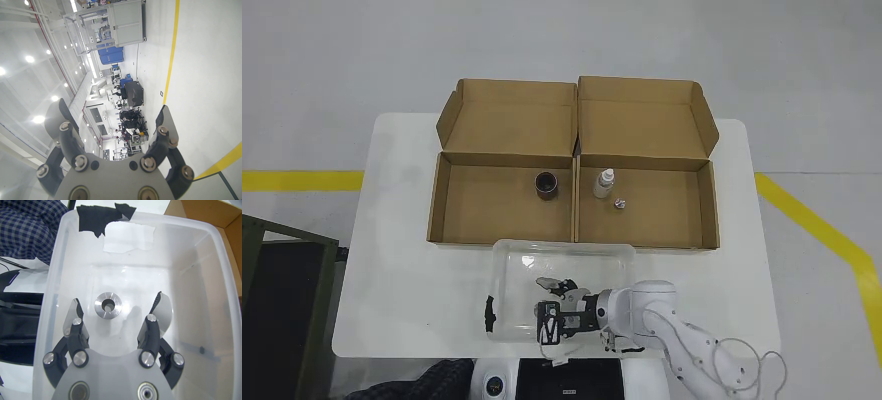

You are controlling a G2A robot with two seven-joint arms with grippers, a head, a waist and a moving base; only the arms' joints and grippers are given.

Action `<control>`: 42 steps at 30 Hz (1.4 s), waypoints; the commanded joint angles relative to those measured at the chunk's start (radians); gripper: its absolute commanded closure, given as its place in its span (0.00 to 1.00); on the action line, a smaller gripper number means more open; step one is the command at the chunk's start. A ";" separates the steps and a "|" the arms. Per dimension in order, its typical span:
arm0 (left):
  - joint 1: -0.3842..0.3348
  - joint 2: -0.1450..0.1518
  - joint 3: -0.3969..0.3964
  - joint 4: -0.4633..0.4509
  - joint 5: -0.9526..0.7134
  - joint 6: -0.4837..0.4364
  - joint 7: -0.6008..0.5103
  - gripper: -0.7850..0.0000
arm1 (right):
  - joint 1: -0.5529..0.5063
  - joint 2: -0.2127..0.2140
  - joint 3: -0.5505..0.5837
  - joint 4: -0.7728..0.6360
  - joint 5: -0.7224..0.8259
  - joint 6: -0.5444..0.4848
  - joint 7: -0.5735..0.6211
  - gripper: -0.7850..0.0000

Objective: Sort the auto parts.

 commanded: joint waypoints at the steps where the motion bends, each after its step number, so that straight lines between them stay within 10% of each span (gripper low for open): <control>1: 0.000 0.000 0.000 0.000 0.000 0.000 0.000 0.00 | 0.012 -0.003 -0.013 0.016 0.000 0.009 0.003 0.21; 8: 0.000 0.000 0.000 0.000 0.000 0.000 0.000 0.00 | 0.040 -0.008 -0.037 0.058 0.008 0.029 0.018 0.26; 20: 0.000 0.000 0.000 0.000 0.000 0.000 0.000 0.00 | 0.045 -0.003 -0.041 0.063 0.031 0.025 0.010 1.00; 42: 0.000 0.000 0.000 0.000 0.000 0.000 0.000 0.00 | 0.024 0.012 0.079 -0.022 0.402 0.078 0.034 1.00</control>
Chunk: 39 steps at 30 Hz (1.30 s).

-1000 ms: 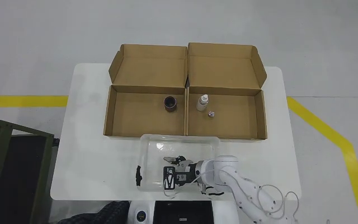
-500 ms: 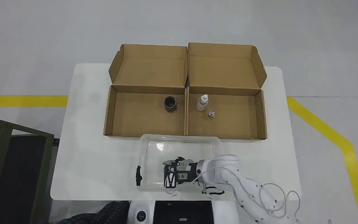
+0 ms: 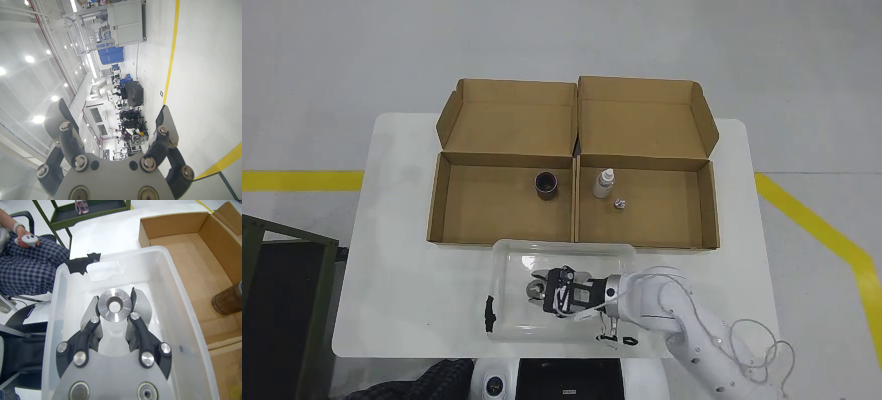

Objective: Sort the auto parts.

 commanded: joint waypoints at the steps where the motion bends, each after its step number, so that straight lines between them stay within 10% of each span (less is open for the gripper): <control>1: 0.000 0.000 0.000 0.000 0.000 0.000 0.000 0.00 | -0.002 0.003 0.015 -0.010 0.054 0.001 0.005 1.00; 21: 0.000 0.000 0.000 0.000 0.000 0.000 0.000 0.00 | -0.011 0.026 0.111 -0.051 0.621 0.107 0.120 1.00; 39: 0.000 0.000 0.000 0.000 0.000 0.000 0.000 0.00 | 0.021 0.027 0.125 -0.037 0.791 0.163 0.077 1.00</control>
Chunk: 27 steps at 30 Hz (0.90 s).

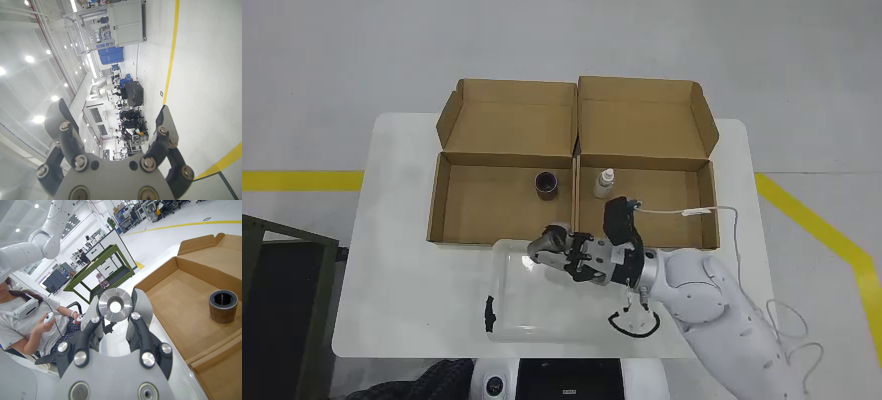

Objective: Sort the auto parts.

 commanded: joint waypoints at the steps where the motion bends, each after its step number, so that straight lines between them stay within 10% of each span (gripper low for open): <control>1: 0.000 0.000 0.000 0.000 0.000 0.000 0.000 0.00 | 0.002 0.000 0.003 0.004 0.007 0.003 -0.006 1.00; 27: 0.000 0.000 0.000 0.000 0.000 0.000 0.000 0.00 | 0.101 -0.023 -0.079 0.032 -0.435 0.213 -0.124 1.00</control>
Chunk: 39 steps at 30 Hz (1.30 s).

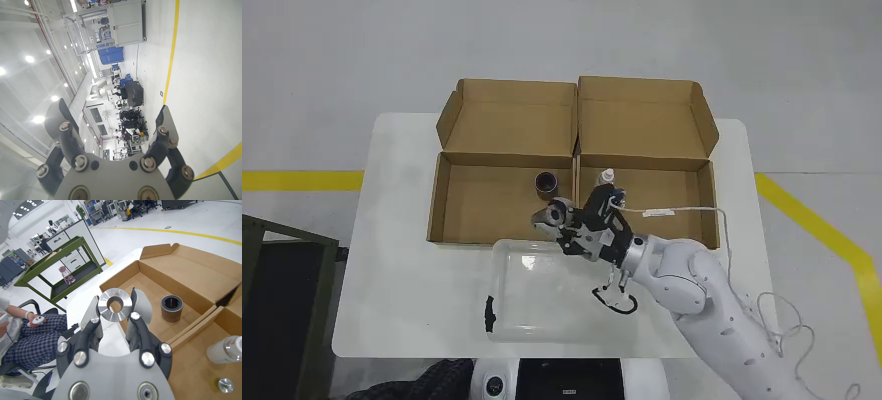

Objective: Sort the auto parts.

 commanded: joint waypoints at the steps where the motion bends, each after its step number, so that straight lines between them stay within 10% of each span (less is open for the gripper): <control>1: 0.000 0.000 0.000 0.000 0.000 0.000 0.000 0.00 | 0.023 -0.005 -0.021 0.020 -0.036 0.023 0.002 1.00; 39: 0.000 0.000 0.000 0.000 0.000 0.000 0.000 0.00 | 0.292 -0.113 -0.277 0.314 -0.328 0.172 0.227 1.00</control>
